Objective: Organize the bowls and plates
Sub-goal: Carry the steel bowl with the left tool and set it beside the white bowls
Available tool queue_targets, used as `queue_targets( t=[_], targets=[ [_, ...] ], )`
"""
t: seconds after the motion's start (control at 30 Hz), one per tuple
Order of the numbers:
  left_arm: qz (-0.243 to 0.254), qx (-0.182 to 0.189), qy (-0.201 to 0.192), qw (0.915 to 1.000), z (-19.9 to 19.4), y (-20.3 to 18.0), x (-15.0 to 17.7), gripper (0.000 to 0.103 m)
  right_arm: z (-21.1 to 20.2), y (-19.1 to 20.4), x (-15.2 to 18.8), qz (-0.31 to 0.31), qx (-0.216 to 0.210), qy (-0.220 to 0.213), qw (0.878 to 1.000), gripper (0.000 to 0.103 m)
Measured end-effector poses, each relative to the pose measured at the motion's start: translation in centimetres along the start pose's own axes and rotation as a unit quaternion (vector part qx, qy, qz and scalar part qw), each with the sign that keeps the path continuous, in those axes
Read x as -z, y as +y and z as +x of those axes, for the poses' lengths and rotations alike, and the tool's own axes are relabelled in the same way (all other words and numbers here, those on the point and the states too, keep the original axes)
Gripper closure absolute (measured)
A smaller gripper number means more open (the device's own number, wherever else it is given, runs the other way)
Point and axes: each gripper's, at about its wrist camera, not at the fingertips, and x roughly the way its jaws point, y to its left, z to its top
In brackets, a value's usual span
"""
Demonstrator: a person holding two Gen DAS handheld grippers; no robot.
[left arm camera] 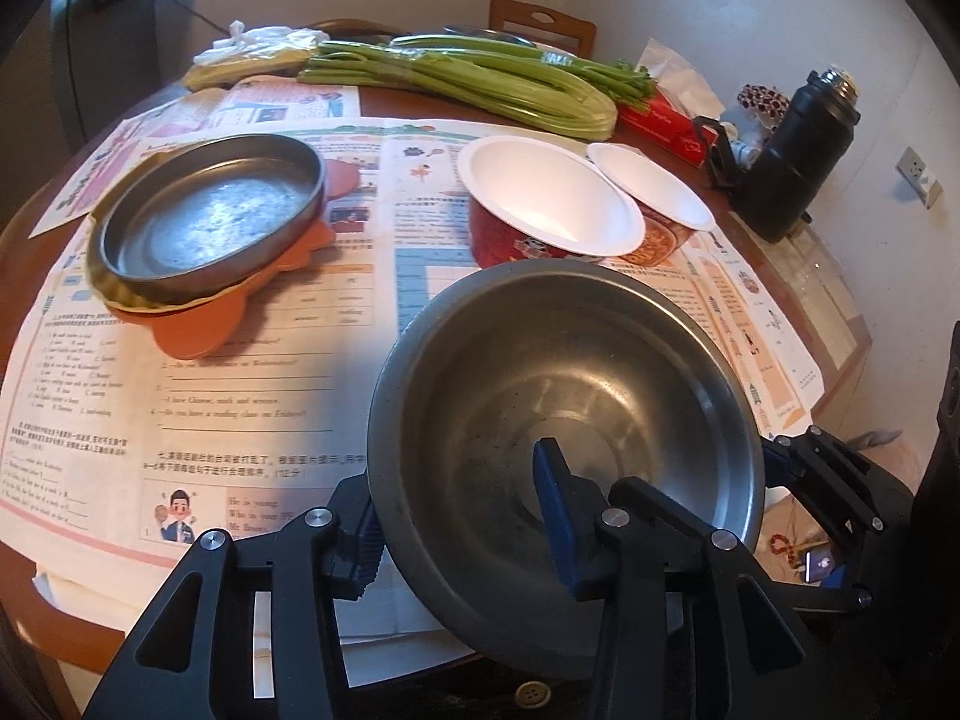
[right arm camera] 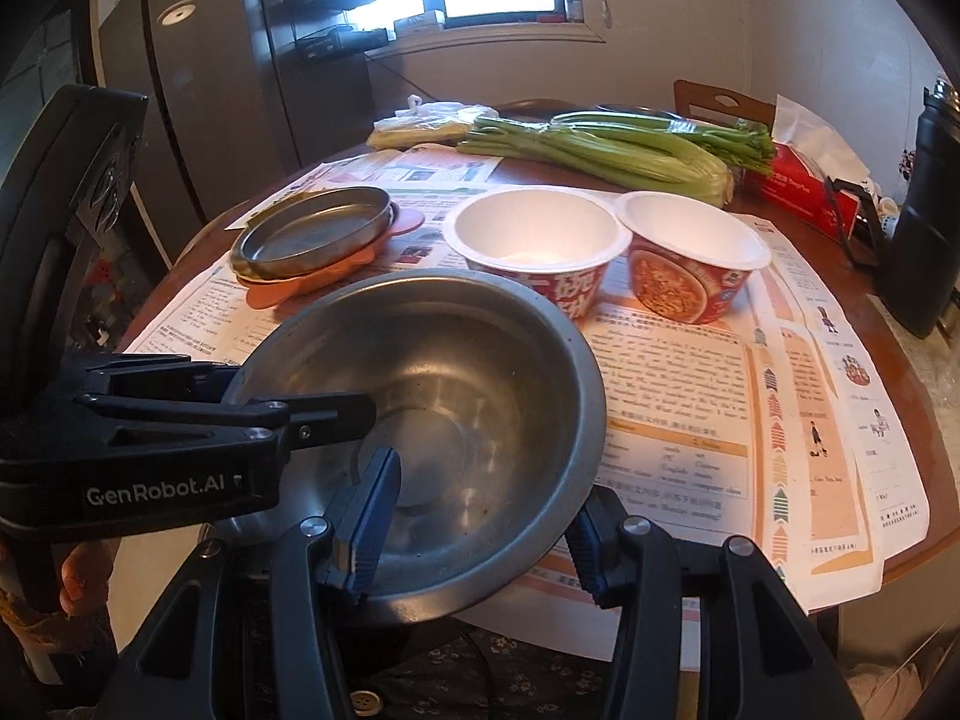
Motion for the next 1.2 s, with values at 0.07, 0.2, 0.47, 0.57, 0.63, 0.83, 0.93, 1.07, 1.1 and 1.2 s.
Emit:
queue_targets(
  t=[0.07,0.2,0.47,0.57,0.63,0.83,0.93,1.07,1.1,1.2],
  targets=[
    [-0.003,-0.004,-0.001,1.0000,0.0,0.1,0.0,0.058,0.0,0.1,-0.1,0.000,-0.003,-0.003,1.000,0.051],
    [-0.005,-0.015,0.004,0.9999,0.1,-0.1,0.0,0.058,-0.4,-0.1,-0.1,0.006,-0.010,-0.009,1.000,0.051],
    [-0.004,-0.015,0.012,0.9998,0.1,-0.8,-0.2,0.055,-0.7,-0.6,-0.4,0.018,-0.010,-0.014,1.000,0.051],
    [-0.003,-0.021,0.014,0.9997,0.2,-1.0,-0.2,0.055,-0.5,-0.8,-0.3,0.021,-0.009,-0.011,1.000,0.051],
    [-0.003,-0.026,0.015,0.9995,0.4,-0.9,-0.3,0.055,-0.4,-1.0,-0.3,0.024,-0.012,-0.009,1.000,0.051],
    [-0.001,-0.032,0.019,0.9993,0.9,-0.8,-0.4,0.055,0.0,-1.1,-0.2,0.028,-0.016,-0.005,0.999,0.051],
    [0.000,-0.036,0.018,0.9992,1.1,-0.8,-0.5,0.055,0.3,-1.4,-0.2,0.031,-0.017,-0.006,0.999,0.051],
    [0.000,-0.037,0.020,0.9991,1.4,-0.8,-0.8,0.055,0.5,-1.7,-0.2,0.036,-0.017,-0.007,0.999,0.051],
    [0.000,-0.038,0.020,0.9991,1.5,-0.8,-0.9,0.055,0.5,-1.8,-0.2,0.038,-0.018,-0.009,0.999,0.051],
    [0.005,-0.040,0.019,0.9990,1.5,-1.2,-1.4,0.055,0.5,-2.2,-0.2,0.046,-0.021,-0.011,0.999,0.051]
  ],
)
